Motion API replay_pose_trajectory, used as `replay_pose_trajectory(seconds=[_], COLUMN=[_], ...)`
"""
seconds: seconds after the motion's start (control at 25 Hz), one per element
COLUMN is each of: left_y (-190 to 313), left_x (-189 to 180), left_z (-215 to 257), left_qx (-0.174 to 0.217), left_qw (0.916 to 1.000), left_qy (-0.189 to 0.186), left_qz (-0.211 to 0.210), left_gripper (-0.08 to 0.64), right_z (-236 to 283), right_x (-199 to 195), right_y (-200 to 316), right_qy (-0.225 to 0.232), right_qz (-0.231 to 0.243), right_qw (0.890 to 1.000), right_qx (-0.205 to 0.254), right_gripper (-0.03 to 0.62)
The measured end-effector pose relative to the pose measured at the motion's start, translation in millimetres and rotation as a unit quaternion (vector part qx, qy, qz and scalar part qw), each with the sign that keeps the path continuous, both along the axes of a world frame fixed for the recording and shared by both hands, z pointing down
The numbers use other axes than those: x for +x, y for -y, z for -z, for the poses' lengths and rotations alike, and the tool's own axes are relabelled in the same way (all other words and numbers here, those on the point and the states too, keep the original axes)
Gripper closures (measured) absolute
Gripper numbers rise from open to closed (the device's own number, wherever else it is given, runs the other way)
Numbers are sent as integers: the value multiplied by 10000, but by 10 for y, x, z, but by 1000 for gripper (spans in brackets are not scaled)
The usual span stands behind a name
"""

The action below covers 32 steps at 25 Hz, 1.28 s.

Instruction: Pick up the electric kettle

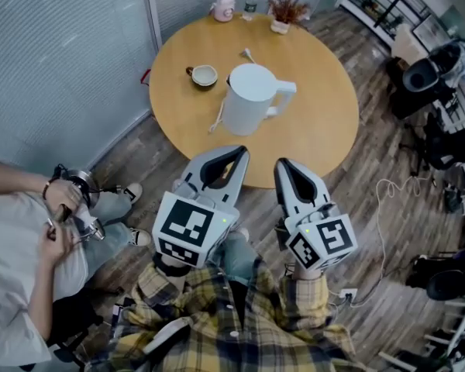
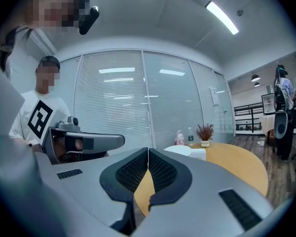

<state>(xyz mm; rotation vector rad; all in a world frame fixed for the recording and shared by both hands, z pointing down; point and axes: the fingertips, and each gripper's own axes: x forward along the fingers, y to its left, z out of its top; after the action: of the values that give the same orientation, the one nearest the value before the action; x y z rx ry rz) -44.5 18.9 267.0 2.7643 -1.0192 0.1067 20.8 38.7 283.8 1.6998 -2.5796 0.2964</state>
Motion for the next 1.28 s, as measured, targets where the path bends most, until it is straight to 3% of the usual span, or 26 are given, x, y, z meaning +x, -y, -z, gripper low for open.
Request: replay_pose_trajectory(seconds=[0.6, 0.88, 1.28], left_y=[783, 1359, 1777], left_x=[221, 517, 849], left_z=[-49, 80, 147], left_qx=[12, 141, 261], left_qw=[9997, 9990, 9971], left_qy=[21, 30, 48], left_qz=[229, 414, 719], left_gripper=[558, 558, 558], right_z=[-76, 55, 81], right_x=[243, 573, 969], right_y=[792, 1380, 1815], right_qy=[-10, -7, -26], right_qz=[192, 340, 598], right_qw=[9998, 9994, 9981], right_qx=[-74, 55, 119], right_gripper=[560, 560, 560])
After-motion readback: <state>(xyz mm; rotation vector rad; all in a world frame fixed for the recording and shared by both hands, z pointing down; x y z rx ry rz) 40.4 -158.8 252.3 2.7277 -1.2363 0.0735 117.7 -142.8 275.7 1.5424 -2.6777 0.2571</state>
